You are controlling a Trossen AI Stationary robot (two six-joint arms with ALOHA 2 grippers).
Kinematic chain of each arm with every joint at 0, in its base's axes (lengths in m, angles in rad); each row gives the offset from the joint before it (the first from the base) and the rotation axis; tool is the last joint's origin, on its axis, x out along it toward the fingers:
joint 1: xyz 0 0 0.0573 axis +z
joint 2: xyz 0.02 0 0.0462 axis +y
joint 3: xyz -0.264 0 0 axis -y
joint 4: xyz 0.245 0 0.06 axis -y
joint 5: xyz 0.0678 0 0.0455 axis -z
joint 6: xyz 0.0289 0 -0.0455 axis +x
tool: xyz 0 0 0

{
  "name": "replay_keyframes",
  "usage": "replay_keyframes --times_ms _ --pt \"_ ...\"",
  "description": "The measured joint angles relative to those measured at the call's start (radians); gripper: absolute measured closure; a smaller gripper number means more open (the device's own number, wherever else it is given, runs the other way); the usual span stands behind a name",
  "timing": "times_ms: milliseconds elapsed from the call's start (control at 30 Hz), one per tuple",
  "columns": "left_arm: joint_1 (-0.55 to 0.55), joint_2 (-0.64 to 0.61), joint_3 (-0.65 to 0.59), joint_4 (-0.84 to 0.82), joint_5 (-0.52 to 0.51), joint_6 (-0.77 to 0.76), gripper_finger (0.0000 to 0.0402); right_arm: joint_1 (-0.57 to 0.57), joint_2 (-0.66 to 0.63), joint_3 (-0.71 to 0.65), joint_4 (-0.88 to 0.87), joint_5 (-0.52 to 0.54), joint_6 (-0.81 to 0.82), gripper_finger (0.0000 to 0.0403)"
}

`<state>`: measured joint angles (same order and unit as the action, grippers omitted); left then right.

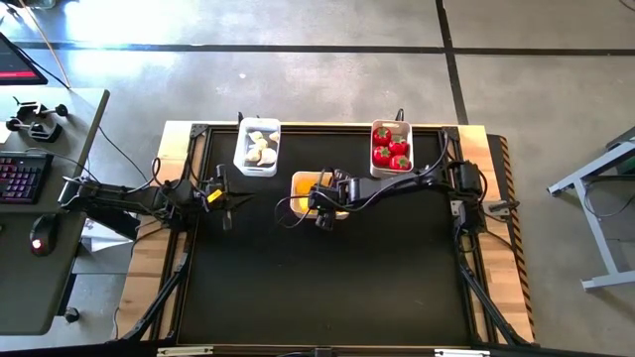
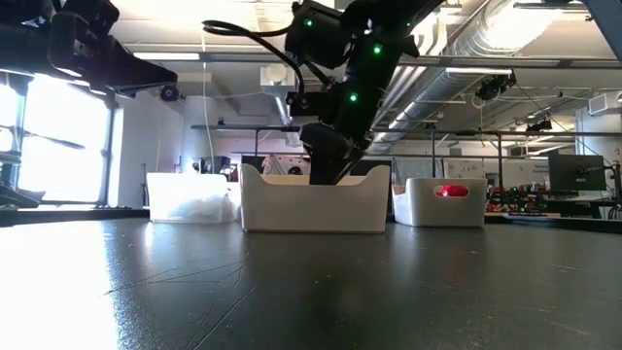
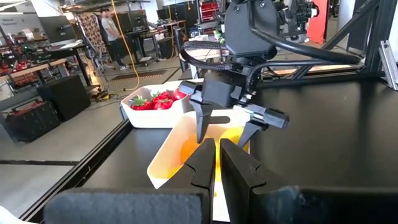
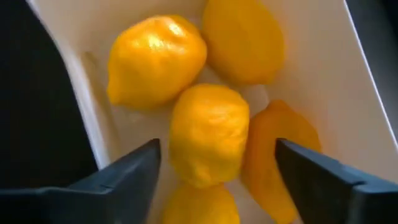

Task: Sort produce into baskets
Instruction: Put the yellow lemon into the white bin

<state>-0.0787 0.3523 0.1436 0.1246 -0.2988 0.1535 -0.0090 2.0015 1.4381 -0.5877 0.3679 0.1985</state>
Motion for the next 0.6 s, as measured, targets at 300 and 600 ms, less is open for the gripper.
replay_keyframes --times_ms 300,600 --pt "0.000 0.000 0.000 0.000 0.000 -0.002 0.0392 0.025 0.001 0.087 -0.103 0.129 -0.082 0.0109" --pt "0.000 0.000 0.000 -0.001 0.000 -0.003 0.0392 -0.002 0.001 -0.004 0.035 0.061 -0.108 0.0373"
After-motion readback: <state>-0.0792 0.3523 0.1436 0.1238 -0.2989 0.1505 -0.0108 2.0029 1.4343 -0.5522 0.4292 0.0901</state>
